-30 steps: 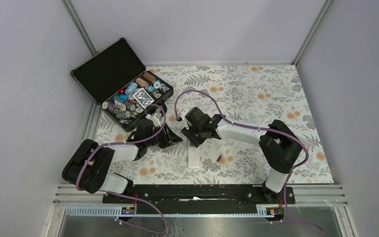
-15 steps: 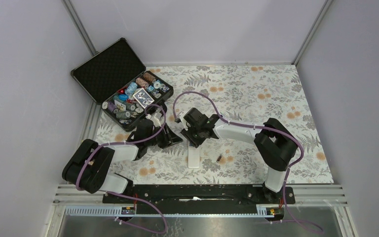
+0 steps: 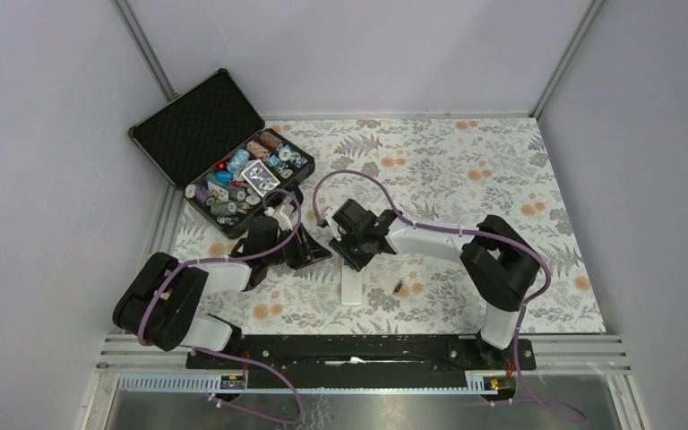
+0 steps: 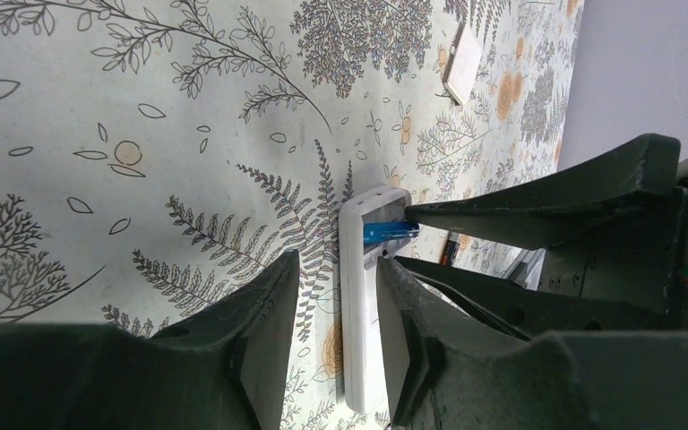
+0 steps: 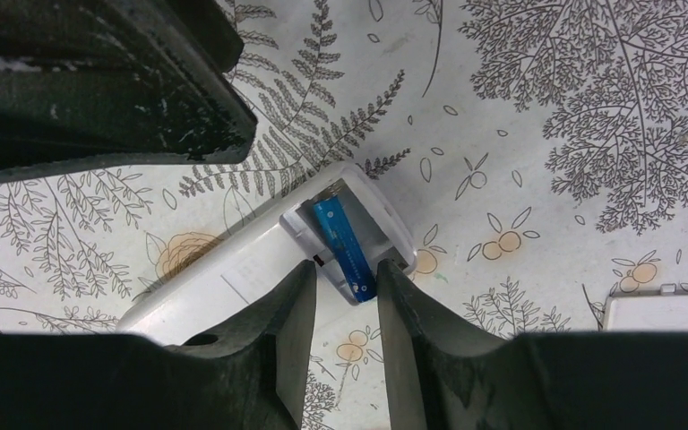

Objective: Load the batteries into the remote control

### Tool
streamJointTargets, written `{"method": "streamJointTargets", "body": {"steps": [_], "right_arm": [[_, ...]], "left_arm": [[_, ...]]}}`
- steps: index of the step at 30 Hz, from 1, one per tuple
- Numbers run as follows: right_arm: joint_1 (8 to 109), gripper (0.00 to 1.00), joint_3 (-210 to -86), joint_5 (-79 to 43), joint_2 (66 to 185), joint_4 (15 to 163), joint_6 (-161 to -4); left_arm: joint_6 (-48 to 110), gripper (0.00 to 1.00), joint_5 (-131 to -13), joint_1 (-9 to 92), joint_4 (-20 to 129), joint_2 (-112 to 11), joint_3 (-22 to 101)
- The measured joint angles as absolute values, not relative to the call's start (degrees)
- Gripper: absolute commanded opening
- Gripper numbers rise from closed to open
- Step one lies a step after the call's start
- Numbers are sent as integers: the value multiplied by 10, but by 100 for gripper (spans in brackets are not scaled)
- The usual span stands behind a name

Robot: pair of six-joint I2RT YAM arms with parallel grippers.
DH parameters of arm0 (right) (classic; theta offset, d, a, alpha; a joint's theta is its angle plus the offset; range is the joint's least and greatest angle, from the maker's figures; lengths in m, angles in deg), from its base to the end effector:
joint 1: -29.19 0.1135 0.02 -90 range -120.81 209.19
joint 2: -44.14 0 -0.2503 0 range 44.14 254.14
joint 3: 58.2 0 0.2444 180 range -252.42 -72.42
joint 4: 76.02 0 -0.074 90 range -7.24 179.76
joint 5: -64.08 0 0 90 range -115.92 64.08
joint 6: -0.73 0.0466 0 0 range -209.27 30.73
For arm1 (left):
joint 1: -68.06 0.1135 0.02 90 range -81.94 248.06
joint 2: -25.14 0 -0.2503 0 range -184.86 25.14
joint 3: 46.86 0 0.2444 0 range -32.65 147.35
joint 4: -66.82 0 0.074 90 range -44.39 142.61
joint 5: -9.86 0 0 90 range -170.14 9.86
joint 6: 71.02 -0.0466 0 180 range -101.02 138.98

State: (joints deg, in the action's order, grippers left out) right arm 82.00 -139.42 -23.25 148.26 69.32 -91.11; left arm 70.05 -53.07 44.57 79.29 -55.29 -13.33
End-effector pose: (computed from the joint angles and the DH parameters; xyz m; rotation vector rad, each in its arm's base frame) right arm 0.2224 0.2968 0.1594 -1.2202 2.3229 0.3836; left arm 0.2122 -0.1154 0.1166 -0.2718 2.3633 -1.2052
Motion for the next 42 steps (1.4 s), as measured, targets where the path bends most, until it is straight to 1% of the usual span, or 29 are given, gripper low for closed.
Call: {"method": "streamJointTargets", "body": {"steps": [7, 15, 22, 23, 34, 42], "right_arm": [[829, 35, -1392, -238, 1483, 694, -917], [835, 20, -1392, -243, 1483, 694, -918], [836, 1, -1392, -243, 1483, 695, -916], [836, 0, -1392, -244, 1483, 694, -914], [839, 0, -1397, -280, 1475, 657, -890], [839, 0, -1396, -298, 1459, 635, -901]], "left_arm": [[700, 39, -531, 446, 793, -553, -133], [700, 39, -531, 446, 793, -553, -133], [700, 39, -531, 446, 793, -554, -133], [700, 39, -530, 446, 793, -554, -133], [700, 39, -529, 446, 794, -557, -133], [701, 39, -520, 446, 803, -574, -133]]}}
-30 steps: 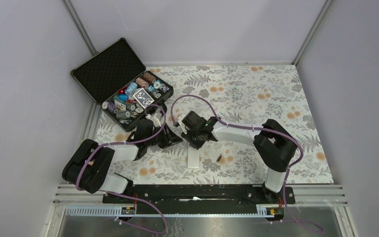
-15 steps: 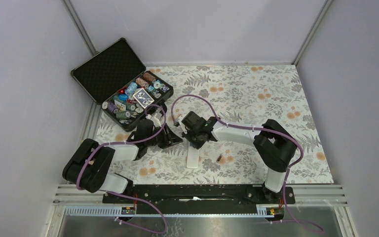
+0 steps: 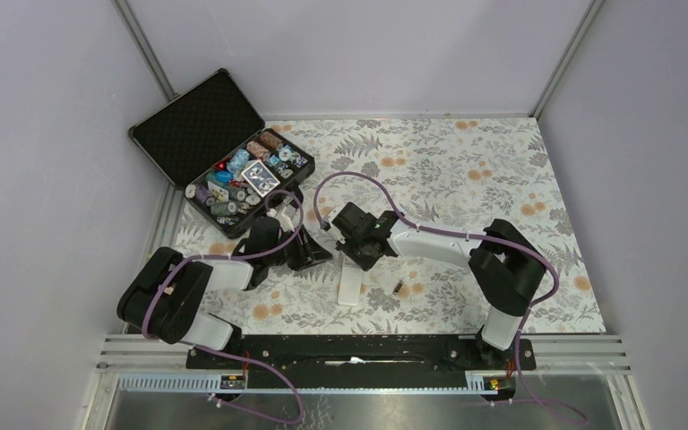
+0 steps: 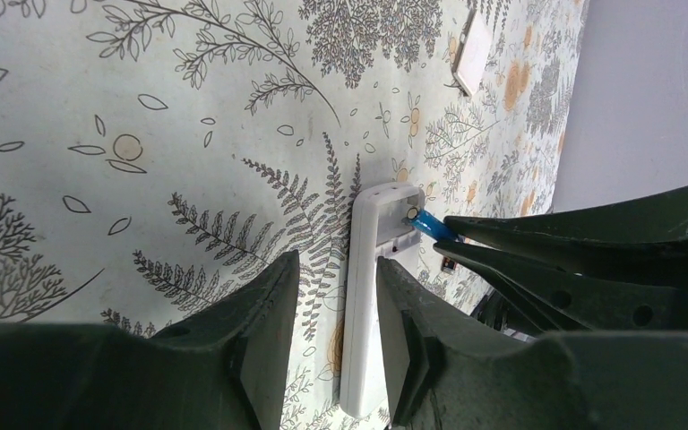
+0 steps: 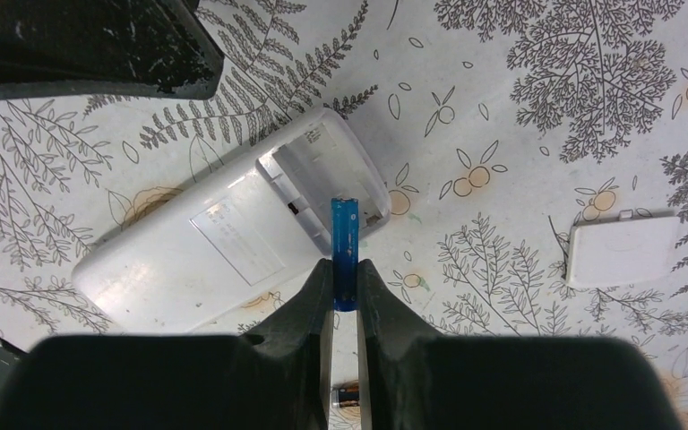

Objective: Load the batteries into the remote control

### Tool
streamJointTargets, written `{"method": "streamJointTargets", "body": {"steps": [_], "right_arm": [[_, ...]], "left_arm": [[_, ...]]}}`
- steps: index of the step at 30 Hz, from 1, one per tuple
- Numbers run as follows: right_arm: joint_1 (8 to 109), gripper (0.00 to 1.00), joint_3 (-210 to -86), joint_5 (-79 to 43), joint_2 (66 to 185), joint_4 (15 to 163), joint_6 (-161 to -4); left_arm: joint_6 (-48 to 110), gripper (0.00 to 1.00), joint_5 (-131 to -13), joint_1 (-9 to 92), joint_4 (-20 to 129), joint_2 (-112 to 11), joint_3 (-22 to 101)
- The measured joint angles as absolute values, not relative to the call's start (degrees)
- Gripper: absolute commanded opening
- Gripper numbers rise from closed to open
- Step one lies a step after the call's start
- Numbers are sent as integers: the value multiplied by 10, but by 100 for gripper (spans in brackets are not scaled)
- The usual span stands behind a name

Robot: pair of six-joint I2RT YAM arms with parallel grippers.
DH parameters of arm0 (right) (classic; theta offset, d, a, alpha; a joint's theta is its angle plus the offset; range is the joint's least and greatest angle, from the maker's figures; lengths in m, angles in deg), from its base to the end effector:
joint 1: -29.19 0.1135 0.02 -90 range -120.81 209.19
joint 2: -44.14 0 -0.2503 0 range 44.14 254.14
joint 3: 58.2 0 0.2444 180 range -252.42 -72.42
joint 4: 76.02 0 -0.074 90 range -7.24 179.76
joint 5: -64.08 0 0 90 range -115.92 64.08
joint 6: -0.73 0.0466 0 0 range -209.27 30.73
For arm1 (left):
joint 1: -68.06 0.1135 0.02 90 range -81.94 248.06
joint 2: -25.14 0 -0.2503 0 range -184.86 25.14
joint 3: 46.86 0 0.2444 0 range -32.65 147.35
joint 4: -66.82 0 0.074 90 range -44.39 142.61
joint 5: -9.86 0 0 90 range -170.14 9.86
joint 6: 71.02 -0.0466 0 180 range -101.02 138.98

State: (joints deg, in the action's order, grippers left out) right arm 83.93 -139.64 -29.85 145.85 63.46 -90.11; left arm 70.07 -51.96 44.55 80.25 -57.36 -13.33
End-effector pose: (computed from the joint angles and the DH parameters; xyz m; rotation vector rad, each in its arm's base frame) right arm 0.2098 0.2912 0.1688 -1.2133 2.3530 0.2317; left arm 0.2126 -0.1165 0.1104 -0.2691 2.3876 -1.2188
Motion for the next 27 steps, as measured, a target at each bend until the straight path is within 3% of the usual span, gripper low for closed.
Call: {"method": "streamJointTargets", "body": {"steps": [27], "right_arm": [[839, 0, -1429, -270, 1490, 631, -1027]], "left_arm": [[720, 38, -501, 436, 831, -605, -133]]}}
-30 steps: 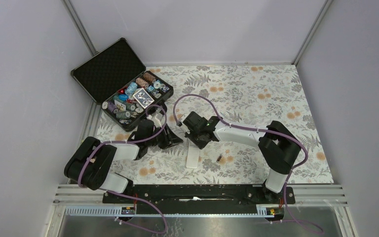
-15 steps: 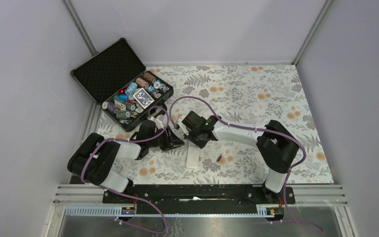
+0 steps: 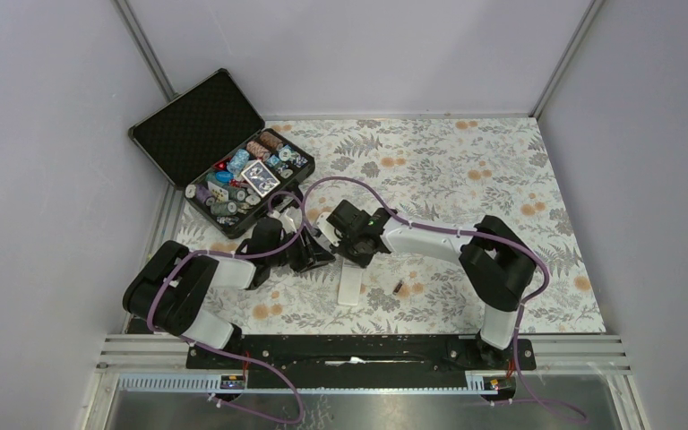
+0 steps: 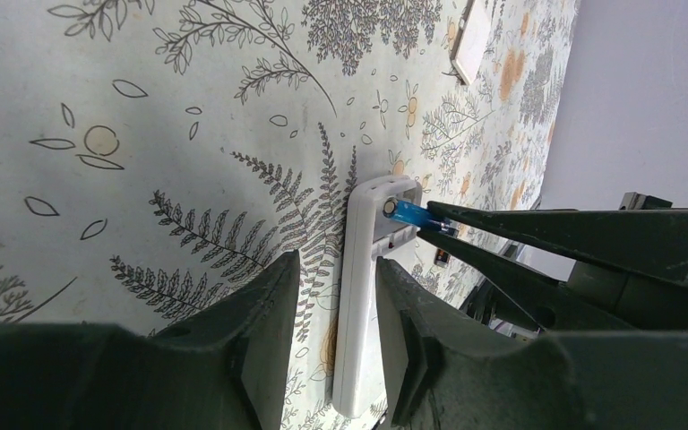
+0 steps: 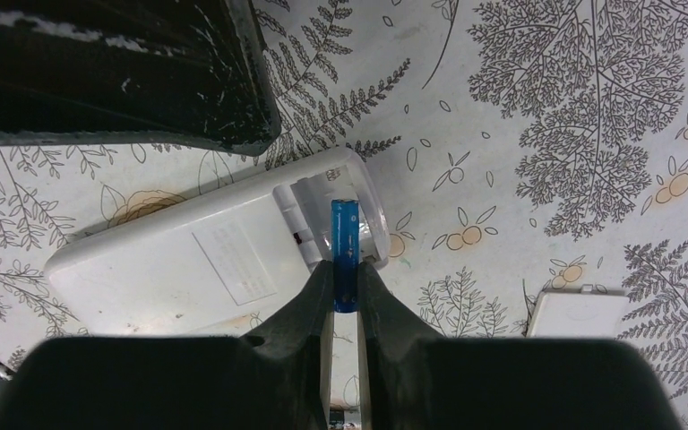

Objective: Load the batteries into the remote control

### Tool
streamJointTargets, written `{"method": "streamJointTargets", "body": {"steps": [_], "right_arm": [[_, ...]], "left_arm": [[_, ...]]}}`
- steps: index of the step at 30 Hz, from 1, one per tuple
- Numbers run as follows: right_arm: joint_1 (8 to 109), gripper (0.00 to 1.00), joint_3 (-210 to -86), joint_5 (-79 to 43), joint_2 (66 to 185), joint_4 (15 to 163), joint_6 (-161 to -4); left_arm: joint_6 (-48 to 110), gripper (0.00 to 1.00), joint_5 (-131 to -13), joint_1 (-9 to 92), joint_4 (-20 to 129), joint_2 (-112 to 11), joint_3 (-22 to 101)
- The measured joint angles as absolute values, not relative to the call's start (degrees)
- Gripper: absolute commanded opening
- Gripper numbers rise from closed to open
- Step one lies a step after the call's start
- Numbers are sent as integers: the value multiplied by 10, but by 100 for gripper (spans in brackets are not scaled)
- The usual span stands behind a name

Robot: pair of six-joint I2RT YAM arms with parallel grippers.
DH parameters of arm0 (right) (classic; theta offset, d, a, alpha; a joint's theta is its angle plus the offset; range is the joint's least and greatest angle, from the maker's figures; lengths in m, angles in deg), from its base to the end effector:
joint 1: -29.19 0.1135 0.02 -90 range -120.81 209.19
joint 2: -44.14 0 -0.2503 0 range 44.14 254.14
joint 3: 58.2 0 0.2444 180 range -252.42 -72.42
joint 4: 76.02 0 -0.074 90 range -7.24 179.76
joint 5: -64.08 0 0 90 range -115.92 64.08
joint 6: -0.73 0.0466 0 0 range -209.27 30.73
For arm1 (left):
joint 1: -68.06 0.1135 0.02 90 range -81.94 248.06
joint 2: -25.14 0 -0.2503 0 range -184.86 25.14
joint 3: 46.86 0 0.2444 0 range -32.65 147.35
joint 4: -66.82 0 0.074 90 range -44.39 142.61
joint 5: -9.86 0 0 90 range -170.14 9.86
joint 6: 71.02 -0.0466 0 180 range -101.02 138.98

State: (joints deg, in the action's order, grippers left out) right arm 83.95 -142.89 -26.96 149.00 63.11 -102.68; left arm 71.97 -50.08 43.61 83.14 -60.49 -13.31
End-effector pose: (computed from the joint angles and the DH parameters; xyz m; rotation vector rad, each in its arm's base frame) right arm 0.2153 0.3033 0.1656 -1.4822 2.2015 0.2194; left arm 0.2124 -0.1222 0.1035 -0.2722 2.4114 -1.2738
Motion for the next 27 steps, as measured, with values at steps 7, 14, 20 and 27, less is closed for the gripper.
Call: {"method": "streamJointTargets", "body": {"steps": [7, 14, 20, 27], "right_arm": [[839, 0, -1429, -267, 1497, 630, -1047], [839, 0, -1431, -267, 1505, 630, -1063], [839, 0, -1439, -267, 1512, 629, -1073], [839, 0, -1447, -267, 1518, 626, -1078]], "left_arm": [[721, 38, -501, 436, 831, -605, -133], [724, 38, -501, 436, 831, -605, -133], [726, 38, -501, 436, 831, -605, -133], [727, 38, -501, 437, 831, -605, -133]]}}
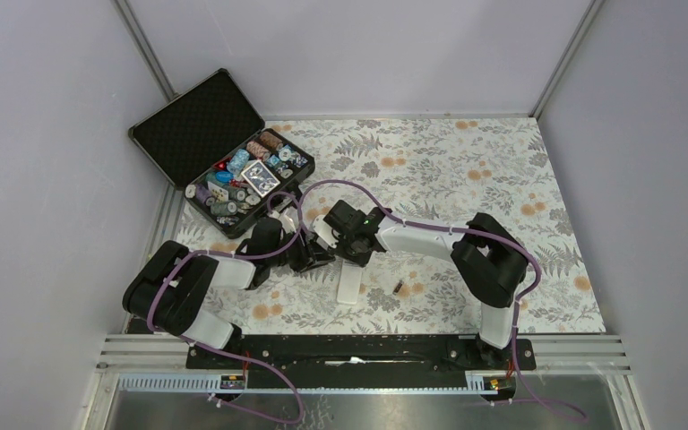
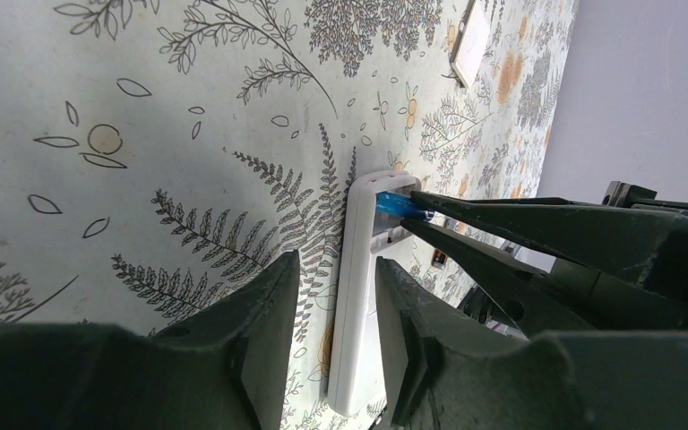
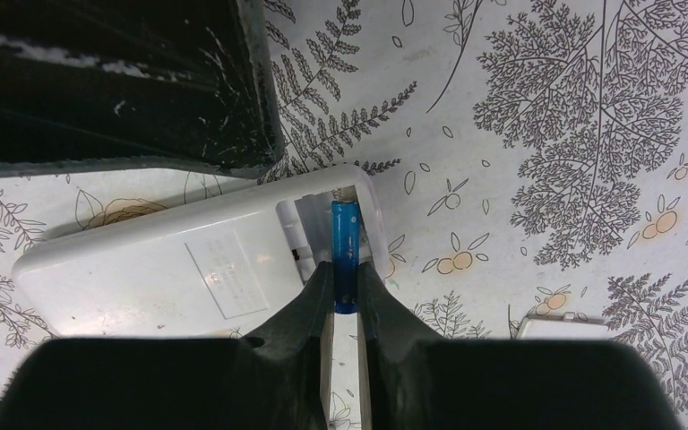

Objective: Load the batteries into the remote control

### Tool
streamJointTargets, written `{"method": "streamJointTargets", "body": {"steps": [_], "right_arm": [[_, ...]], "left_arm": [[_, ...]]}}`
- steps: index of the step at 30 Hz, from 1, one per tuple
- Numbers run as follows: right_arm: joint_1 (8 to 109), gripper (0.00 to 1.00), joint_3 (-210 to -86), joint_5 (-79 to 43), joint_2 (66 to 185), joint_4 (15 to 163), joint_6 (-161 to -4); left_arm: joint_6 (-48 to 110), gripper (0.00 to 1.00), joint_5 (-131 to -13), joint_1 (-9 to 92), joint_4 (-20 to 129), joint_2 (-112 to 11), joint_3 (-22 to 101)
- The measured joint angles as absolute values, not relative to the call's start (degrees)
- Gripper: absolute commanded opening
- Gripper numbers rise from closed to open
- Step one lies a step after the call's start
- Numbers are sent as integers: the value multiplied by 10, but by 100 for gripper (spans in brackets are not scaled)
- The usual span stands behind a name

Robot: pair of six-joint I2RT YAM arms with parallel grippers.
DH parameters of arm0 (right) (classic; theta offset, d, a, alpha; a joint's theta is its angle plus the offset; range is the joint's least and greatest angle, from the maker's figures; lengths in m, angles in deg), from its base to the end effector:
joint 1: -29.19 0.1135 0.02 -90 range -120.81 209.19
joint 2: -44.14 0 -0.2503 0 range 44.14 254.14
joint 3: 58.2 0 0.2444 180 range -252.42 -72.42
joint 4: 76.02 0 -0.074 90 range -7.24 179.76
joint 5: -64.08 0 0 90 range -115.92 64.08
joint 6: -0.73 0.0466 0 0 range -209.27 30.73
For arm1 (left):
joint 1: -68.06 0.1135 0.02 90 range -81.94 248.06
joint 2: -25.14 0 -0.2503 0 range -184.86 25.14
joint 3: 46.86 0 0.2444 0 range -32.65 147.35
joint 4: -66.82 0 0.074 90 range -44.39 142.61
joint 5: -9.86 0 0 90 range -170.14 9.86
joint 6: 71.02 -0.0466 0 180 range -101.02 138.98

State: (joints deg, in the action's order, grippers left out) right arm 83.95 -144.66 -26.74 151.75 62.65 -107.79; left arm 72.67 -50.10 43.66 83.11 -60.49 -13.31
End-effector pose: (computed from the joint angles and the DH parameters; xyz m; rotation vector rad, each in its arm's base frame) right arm 0.2195 0.3095 0.1569 -1.5924 2.1490 0.1855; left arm 0.2125 -0.1220 0.1034 -0.2888 2.4133 -1.2782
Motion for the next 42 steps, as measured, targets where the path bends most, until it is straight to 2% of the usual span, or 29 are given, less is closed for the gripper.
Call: {"method": "streamJointTargets", "body": {"steps": [9, 14, 19, 30, 42], "right_arm": [[839, 6, -1447, -267, 1518, 628, -1084], [839, 13, -1447, -267, 1518, 632, -1086], [839, 24, -1447, -267, 1518, 635, -1086], [839, 37, -1447, -276, 1516, 639, -1084], [840, 41, -1435, -323, 1455, 648, -1036]], "left_arm": [[728, 38, -501, 437, 831, -605, -133], [728, 38, -501, 437, 831, -605, -133], [728, 38, -501, 437, 831, -605, -133], [728, 39, -501, 437, 831, -605, -133], [725, 39, -501, 437, 831, -605, -133]]}}
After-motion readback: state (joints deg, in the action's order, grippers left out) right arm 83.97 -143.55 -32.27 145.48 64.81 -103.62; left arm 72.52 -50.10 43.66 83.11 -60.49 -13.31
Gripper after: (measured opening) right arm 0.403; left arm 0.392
